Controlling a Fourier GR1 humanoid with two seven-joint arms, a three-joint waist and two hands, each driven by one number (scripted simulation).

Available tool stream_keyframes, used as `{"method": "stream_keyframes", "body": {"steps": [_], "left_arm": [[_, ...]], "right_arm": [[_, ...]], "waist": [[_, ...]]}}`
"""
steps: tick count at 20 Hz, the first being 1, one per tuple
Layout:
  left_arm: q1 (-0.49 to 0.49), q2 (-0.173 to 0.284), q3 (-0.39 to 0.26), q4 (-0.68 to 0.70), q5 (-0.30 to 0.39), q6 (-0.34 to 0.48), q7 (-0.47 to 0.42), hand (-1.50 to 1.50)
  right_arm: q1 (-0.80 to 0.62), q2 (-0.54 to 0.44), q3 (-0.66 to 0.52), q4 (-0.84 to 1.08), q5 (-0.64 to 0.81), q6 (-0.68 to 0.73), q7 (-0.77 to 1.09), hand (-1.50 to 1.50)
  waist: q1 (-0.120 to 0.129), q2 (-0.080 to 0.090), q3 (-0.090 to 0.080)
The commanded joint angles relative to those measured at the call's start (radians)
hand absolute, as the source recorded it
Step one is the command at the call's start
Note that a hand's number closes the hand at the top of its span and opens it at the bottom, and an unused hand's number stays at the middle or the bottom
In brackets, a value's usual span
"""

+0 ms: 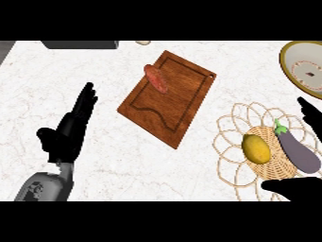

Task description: Pick the lemon from the placemat and place it in the bowl

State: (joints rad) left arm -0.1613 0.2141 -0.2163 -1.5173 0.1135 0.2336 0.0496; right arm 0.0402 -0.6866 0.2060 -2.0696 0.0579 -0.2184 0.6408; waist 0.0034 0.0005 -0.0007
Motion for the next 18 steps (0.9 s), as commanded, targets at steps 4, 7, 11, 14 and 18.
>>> {"method": "stream_keyframes", "body": {"steps": [4, 7, 11, 14, 18], "left_arm": [[0.036, 0.0, 0.033, -0.07, -0.015, -0.026, 0.056, 0.0], [-0.018, -0.062, 0.034, 0.022, -0.063, -0.024, 0.014, 0.0], [-0.029, -0.026, 0.097, 0.029, -0.024, -0.078, 0.003, 0.0], [-0.031, -0.105, 0.036, 0.062, -0.098, -0.018, -0.019, 0.0], [0.019, -0.063, 0.087, 0.008, -0.073, -0.087, 0.006, 0.0]], "right_arm": [[0.098, 0.114, 0.055, 0.033, 0.086, 0.06, -0.057, -1.5], [0.042, 0.168, -0.02, 0.123, 0.071, 0.118, -0.111, -1.5], [0.132, 0.131, -0.139, 0.071, -0.05, 0.196, -0.22, -1.5], [0.065, 0.213, -0.098, 0.137, -0.028, 0.197, -0.224, -1.5], [0.193, 0.269, -0.131, 0.076, 0.013, 0.206, -0.288, -1.5]], "waist": [[-0.006, -0.002, 0.001], [-0.006, -0.001, 0.001], [-0.011, -0.001, 0.001], [-0.007, 0.0, 0.001], [-0.007, -0.001, 0.001]]}}
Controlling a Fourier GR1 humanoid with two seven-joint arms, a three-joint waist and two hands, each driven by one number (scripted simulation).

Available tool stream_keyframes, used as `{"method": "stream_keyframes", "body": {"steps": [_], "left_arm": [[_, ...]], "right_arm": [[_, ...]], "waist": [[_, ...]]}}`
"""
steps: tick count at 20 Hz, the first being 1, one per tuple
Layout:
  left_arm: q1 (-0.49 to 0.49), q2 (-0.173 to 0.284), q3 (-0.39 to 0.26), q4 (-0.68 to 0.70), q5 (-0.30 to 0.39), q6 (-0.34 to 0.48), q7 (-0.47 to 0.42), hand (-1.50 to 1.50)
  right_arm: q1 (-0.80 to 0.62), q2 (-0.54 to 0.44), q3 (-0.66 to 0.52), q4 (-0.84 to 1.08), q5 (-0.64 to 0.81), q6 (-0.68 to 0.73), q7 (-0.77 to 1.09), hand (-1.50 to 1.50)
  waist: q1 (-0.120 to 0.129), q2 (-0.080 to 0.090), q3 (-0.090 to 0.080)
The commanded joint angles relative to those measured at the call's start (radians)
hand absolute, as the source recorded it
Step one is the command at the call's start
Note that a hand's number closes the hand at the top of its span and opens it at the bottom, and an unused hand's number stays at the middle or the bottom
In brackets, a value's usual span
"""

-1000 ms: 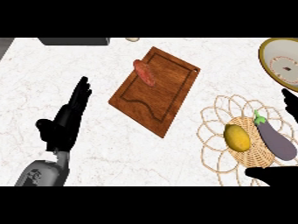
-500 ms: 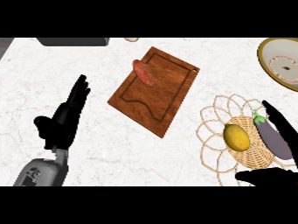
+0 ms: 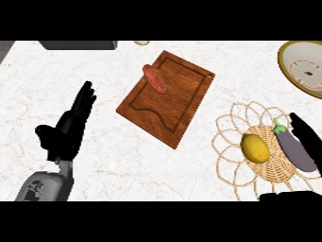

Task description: Pick the lemon from the placemat and place it in the bowl

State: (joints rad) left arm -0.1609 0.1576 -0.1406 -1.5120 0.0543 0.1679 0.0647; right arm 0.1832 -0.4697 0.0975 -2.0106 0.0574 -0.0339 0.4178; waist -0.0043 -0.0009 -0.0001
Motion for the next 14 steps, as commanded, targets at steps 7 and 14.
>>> {"method": "stream_keyframes", "body": {"steps": [7, 14], "left_arm": [[0.059, -0.044, 0.004, -0.052, -0.036, -0.025, -0.002, 0.0], [0.037, -0.029, 0.066, -0.043, -0.019, -0.088, 0.003, 0.0]], "right_arm": [[-0.013, 0.169, 0.021, 0.067, 0.054, 0.023, -0.013, -1.5], [-0.057, 0.206, -0.071, 0.222, 0.013, 0.096, -0.124, -1.5]], "waist": [[0.004, 0.0, 0.0], [0.004, 0.001, 0.0]]}}
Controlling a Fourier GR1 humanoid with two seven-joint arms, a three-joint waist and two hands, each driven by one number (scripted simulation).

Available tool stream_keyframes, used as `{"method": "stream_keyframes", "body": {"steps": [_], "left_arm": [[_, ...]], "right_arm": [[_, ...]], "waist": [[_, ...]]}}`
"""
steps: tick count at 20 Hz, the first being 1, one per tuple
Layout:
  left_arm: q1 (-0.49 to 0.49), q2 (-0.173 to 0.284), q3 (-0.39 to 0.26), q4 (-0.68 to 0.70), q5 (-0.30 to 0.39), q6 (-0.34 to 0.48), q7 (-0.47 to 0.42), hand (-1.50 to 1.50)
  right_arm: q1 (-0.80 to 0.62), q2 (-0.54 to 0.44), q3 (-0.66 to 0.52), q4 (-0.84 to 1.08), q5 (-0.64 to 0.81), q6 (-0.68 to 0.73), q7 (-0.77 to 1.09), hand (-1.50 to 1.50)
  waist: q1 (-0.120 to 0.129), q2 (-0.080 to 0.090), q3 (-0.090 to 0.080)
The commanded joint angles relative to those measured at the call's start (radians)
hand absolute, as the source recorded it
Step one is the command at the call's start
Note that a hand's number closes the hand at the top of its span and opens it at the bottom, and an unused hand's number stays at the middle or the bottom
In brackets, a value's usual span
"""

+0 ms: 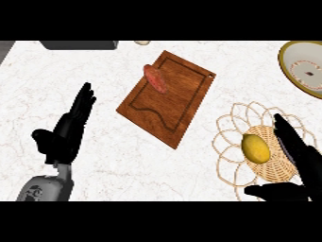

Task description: Pick the lemon from the placemat and place it in the bowl

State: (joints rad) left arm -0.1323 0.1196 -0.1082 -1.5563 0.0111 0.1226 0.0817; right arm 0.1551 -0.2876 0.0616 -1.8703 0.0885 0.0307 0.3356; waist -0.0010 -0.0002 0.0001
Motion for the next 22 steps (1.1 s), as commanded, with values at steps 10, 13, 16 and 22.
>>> {"method": "stream_keyframes", "body": {"steps": [10, 13, 16, 22], "left_arm": [[0.013, 0.009, 0.036, -0.064, -0.01, -0.049, 0.069, 0.0], [-0.049, -0.03, 0.054, 0.064, -0.03, -0.036, 0.002, 0.0], [-0.037, -0.029, 0.056, 0.036, -0.027, -0.053, 0.014, 0.0], [-0.01, -0.027, 0.062, 0.017, -0.029, -0.061, 0.003, 0.0]], "right_arm": [[-0.043, 0.027, -0.044, 0.251, 0.189, -0.024, -0.131, -1.5], [-0.046, 0.042, -0.022, 0.184, 0.226, -0.009, -0.035, -1.5], [-0.125, 0.049, -0.025, 0.303, 0.249, 0.015, -0.077, -1.5], [-0.106, 0.042, 0.042, 0.344, 0.297, 0.055, -0.208, 1.5]], "waist": [[0.006, 0.0, 0.0], [-0.002, 0.0, 0.0], [0.001, 0.0, 0.0], [0.003, 0.0, 0.0]]}}
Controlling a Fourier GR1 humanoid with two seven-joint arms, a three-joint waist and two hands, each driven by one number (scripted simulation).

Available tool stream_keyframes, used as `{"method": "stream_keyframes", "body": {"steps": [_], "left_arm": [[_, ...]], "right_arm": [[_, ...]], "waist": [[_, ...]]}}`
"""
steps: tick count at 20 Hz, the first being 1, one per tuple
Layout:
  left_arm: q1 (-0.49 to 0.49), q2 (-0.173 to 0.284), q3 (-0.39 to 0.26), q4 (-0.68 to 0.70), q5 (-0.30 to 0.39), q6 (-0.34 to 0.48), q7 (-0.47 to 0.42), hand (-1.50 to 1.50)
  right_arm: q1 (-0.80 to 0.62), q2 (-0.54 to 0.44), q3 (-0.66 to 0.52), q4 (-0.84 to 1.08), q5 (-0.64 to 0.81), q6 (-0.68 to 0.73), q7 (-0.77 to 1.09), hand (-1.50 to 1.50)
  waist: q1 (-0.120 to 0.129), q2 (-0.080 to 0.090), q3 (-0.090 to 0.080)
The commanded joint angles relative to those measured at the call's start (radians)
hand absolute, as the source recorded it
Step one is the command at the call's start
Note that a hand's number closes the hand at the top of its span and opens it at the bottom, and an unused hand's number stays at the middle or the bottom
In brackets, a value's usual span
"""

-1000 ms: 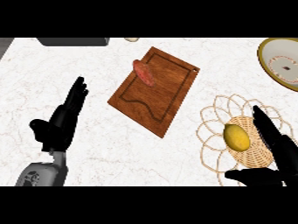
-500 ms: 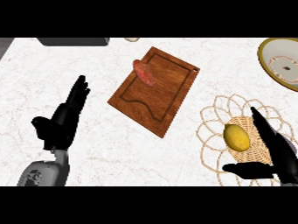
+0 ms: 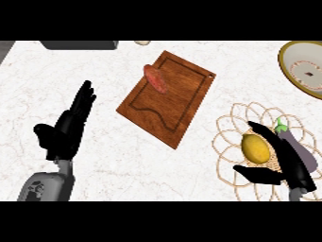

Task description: Pick the lemon from the placemat and place it in the bowl

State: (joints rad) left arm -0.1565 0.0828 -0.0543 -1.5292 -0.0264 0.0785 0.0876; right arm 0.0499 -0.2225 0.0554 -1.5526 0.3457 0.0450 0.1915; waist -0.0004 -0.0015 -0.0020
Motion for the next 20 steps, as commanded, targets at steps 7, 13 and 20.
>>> {"method": "stream_keyframes", "body": {"steps": [7, 13, 20], "left_arm": [[0.027, -0.023, -0.011, -0.029, -0.028, 0.014, 0.003, 0.0], [0.03, -0.025, 0.008, 0.059, -0.029, -0.019, -0.091, 0.0], [-0.002, -0.047, -0.036, 0.019, -0.036, -0.012, -0.03, 0.0]], "right_arm": [[0.017, 0.008, 0.098, 0.001, 0.103, 0.042, -0.115, 1.5], [0.052, 0.047, 0.095, -0.034, 0.114, 0.019, -0.166, 1.5], [-0.536, 0.149, -0.188, 0.311, 0.136, -0.292, 0.05, 1.5]], "waist": [[0.0, 0.001, 0.002], [-0.002, 0.001, 0.002], [0.048, 0.016, 0.003]]}}
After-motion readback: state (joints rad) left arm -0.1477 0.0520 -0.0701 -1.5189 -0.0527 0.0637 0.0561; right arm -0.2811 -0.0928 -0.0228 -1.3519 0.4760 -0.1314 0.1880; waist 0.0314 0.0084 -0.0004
